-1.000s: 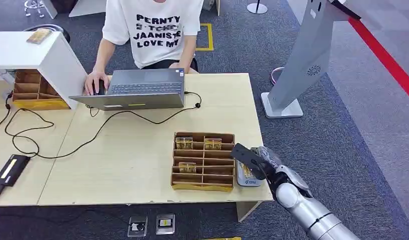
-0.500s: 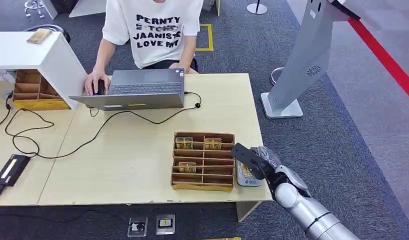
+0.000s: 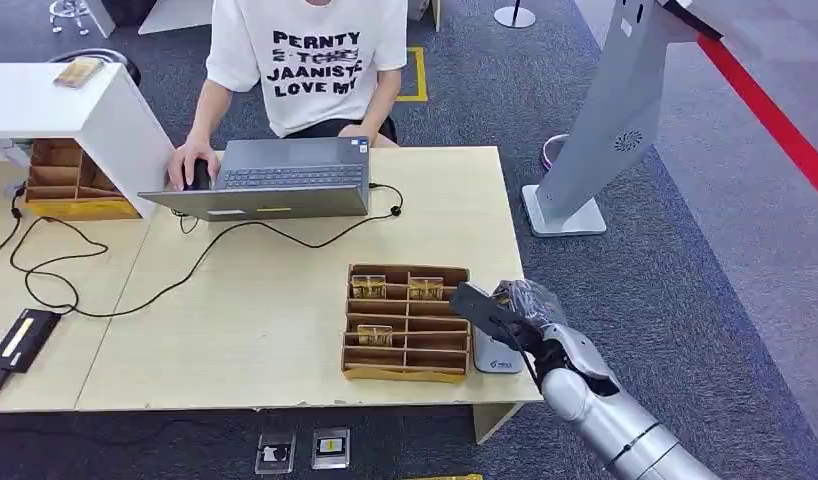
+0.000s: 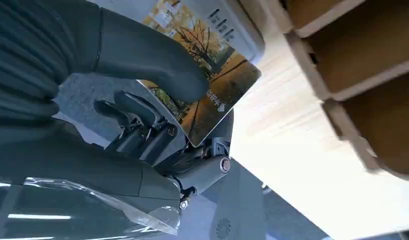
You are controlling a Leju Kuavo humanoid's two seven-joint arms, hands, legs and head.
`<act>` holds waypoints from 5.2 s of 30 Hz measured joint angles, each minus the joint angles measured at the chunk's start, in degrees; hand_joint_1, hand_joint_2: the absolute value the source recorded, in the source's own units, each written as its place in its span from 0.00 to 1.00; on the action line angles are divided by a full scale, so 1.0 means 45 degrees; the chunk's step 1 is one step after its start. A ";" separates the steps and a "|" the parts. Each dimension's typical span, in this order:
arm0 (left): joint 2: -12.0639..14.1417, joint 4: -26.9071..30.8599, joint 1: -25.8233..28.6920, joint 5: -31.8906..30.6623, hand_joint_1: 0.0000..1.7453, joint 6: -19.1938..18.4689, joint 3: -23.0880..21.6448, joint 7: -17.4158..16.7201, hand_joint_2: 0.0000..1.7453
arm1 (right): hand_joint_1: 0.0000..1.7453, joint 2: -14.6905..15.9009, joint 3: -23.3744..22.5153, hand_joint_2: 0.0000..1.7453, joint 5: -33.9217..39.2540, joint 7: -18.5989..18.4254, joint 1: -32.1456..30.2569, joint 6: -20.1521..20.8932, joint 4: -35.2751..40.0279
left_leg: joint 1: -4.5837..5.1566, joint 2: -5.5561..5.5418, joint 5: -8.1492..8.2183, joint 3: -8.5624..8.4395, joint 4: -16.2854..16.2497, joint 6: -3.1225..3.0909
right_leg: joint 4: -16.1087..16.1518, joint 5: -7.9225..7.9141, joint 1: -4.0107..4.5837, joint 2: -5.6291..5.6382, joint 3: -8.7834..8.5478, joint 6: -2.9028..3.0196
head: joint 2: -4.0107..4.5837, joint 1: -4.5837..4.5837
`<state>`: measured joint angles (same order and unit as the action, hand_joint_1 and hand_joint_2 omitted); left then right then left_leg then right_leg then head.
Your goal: Pass the card to the sensor for recognition and then transmit it.
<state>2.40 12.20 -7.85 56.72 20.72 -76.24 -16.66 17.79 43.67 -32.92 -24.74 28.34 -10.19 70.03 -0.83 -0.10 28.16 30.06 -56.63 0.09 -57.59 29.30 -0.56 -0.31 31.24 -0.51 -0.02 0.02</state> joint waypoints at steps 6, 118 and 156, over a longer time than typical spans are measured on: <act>0.0000 0.0000 0.0021 0.0015 0.00 0.0005 0.0024 0.0000 0.00 | 1.00 0.0238 -0.0049 1.00 -0.1540 -0.0782 -0.0085 0.0185 0.1876 | 0.0000 0.0000 0.0000 0.0000 0.0000 0.0000 | 0.0000 0.0000 0.0000 0.0002 0.0001 0.0000 | 0.0000 0.0000; -0.0253 0.0000 -0.0225 0.0078 0.00 0.0170 -0.0219 0.0151 0.00 | 0.00 -0.2705 0.2841 1.00 -0.4371 0.1787 0.3430 -0.6043 0.0098 | 0.0001 0.0002 -0.0003 0.0011 -0.0001 -0.0003 | -0.0002 0.0002 0.0001 0.0006 0.0022 0.0003 | 0.0000 0.0000; -0.0238 0.0000 0.0094 0.0248 0.00 0.0121 -0.0180 0.0491 0.00 | 0.90 -0.0622 -0.0146 1.00 -0.6566 0.0763 -0.3788 -0.4051 0.7266 | 0.0000 0.0011 0.0008 0.0011 0.0001 0.0005 | 0.0002 0.0003 0.0001 0.0010 0.0022 0.0004 | 0.0000 0.0000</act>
<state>1.33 12.20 -7.43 57.83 21.27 -77.05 -14.45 14.99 43.01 -62.47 -21.31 11.29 -28.42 102.73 -0.83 -0.05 28.20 30.11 -56.63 0.11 -57.58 29.31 -0.56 -0.27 31.34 -0.49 -0.02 0.02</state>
